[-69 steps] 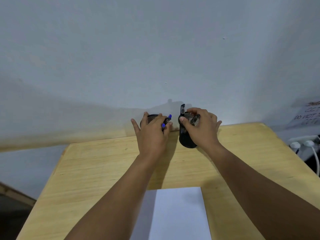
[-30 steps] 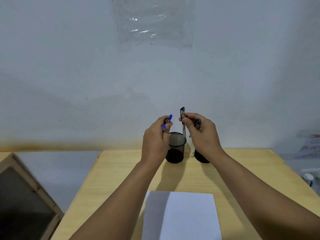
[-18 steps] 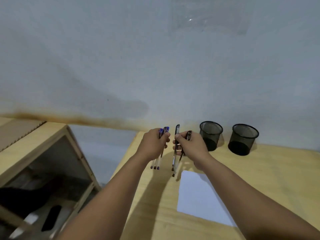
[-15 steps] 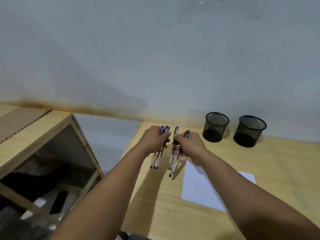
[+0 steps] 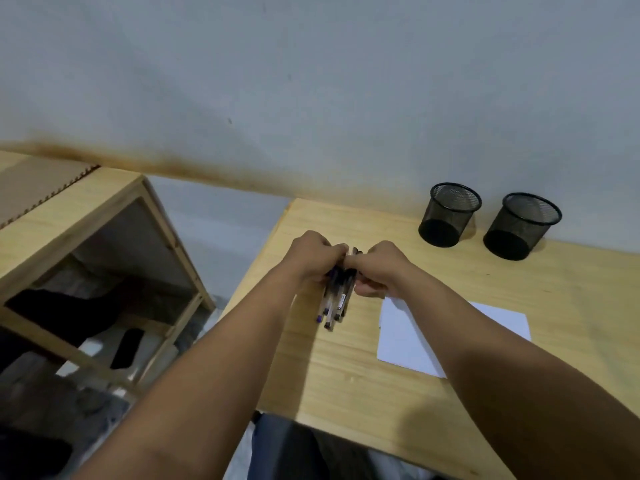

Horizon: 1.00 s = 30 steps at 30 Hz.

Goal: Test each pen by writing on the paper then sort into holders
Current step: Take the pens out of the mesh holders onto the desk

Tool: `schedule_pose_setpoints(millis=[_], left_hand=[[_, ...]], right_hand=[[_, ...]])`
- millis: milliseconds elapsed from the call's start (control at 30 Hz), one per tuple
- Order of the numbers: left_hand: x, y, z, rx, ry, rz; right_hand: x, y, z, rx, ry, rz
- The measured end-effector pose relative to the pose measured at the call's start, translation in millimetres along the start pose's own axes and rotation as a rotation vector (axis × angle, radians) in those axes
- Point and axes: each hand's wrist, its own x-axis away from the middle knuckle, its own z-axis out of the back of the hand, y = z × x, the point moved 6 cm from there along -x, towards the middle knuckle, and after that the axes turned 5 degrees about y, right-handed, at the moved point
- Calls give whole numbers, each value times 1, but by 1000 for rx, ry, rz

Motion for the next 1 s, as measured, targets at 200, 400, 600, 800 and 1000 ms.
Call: schedule_pose_setpoints(millis=[200,400,600,800,1000], left_hand=[[7,-1,0,-68,10,-17],[12,-5,2,-125,31,-40],[17,-3,3,-152,19,-81],[22,-2,3,-159,20,-96],[26,3,7,-181,62,-176]], right_hand=[[-2,-7,12,195,102,159],[5,-14,12,657,111,450],[19,-14,-2,1031,-61,609],[27,-14,-1,1236,-141,742],[33,-22,24,1081,2,1010]])
